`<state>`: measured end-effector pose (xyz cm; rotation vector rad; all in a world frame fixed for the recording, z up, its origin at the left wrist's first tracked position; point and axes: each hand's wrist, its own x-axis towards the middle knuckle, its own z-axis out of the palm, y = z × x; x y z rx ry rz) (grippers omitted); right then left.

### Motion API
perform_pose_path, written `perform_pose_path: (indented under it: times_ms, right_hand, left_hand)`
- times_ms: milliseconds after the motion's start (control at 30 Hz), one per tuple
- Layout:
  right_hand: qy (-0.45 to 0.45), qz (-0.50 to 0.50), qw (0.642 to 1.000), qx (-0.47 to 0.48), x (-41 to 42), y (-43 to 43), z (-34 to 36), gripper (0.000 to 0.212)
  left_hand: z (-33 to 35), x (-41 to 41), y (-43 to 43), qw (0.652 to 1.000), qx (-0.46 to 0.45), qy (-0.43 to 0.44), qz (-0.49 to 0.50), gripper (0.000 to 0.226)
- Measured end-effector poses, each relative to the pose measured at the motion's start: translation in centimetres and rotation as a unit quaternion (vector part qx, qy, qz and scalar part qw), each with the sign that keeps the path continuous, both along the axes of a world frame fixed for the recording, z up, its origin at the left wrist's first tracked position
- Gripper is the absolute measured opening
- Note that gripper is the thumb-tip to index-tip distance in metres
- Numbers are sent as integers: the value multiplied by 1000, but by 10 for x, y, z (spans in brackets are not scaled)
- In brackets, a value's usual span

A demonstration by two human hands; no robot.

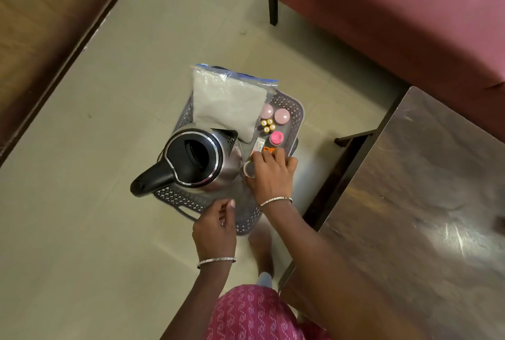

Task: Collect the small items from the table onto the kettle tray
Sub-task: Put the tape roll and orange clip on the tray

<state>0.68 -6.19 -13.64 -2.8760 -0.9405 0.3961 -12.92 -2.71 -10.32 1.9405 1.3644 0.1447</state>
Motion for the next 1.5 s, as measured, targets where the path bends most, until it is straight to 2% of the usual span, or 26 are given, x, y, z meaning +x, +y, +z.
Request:
perform_pose_path:
  times_ms: [133, 300, 567, 667, 700, 767, 900, 1033, 1167, 1267, 1500]
  right_hand:
    - [39, 10, 998, -39, 0, 4, -5, 36]
    - [47, 27, 995, -87, 0, 8, -7, 30]
    - [8, 28, 995, -95, -1, 14, -1, 21]
    - [34, 36, 993, -103, 0, 16, -1, 19]
    - [48, 38, 993, -105, 0, 16, -1, 20]
    - [68, 33, 991, -108, 2, 13, -1, 35]
    - [52, 15, 996, -71, 2, 7, 6, 45]
    - [18, -36, 999, -29, 0, -3, 20, 23]
    - [32, -55, 997, 39, -4, -30, 38, 22]
    - [13, -88, 993, 77, -16, -65, 58, 17]
    - [55, -156, 982, 94, -53, -172, 105, 16]
  left_hand:
    - [-2, 2, 1, 999, -26, -23, 18, 8]
    - [-4, -2, -1, 998, -54, -28, 23, 8]
    - [-9, -1, 1, 997, -69, -29, 32, 7]
    - [-11, -2, 0, 996, -75, -31, 34, 7]
    - [-11, -3, -1, 996, -74, -30, 33, 7]
    - [-11, -4, -2, 996, -73, -30, 28, 7]
    - [-7, -6, -2, 997, -70, -26, 25, 8]
    - [2, -4, -6, 998, -60, -24, 27, 8]
    - [16, -3, -16, 999, -43, -30, 13, 9]
    - [35, -6, -33, 999, -33, -42, 4, 12]
    - [86, -23, -96, 996, -25, -78, -21, 15]
